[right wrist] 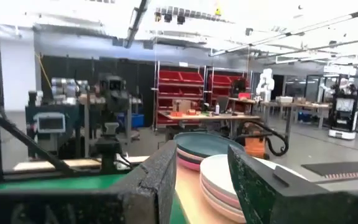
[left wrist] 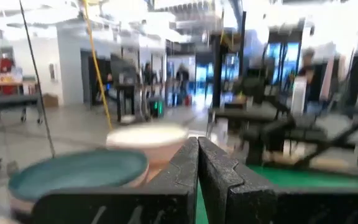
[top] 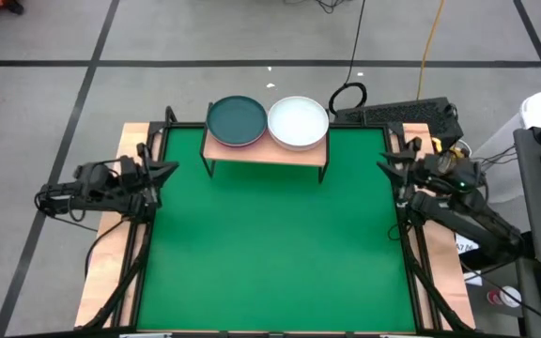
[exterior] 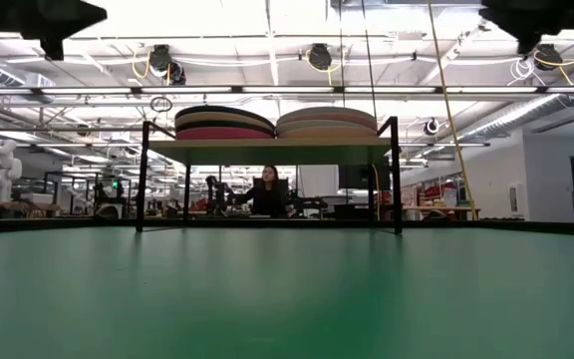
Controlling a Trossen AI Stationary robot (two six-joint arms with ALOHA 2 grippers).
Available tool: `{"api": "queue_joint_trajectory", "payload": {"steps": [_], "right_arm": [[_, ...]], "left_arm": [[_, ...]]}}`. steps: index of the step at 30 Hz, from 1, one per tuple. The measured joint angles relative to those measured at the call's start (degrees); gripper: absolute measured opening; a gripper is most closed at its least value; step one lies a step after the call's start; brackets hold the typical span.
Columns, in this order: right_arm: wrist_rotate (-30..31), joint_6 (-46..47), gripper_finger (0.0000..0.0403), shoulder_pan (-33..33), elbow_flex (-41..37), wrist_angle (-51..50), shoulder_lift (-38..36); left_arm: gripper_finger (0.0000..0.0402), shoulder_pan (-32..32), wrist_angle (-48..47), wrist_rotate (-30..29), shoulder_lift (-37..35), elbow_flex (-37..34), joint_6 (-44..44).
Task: Place and stack plates onto a shelf
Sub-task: Return to Home Position
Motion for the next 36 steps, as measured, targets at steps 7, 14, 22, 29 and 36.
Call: {"api": "queue_joint_trajectory", "payload": {"steps": [7, 14, 22, 29, 36], "right_arm": [[1.02, -0.72, 0.0125, -0.02, -0.09, -6.09, -1.09], [-0.10, 2.27, 0.0125, -0.02, -1.28, -11.76, -0.83], [-0.31, 9.01, 0.0125, -0.02, -7.36, -0.95, -0.77], [-0.09, 12.90, 0.0125, 0.00, -18.00, 12.88, -0.79], [0.16, 12.99, 0.0125, -0.02, -23.36, 8.72, 0.18]], "left_arm": [[0.0012, -0.02, -2.46, -0.09, 0.83, -2.28, -1.92], [0.0012, -0.15, -2.33, 0.36, 0.81, -2.82, -5.89], [0.0012, -0.17, -1.02, 2.49, 0.83, -2.82, 1.65], [0.0012, -0.17, -1.13, 2.49, 0.85, -2.82, 4.39], [0.0012, -0.17, -1.21, 2.53, 0.90, -2.82, 4.59]]}}
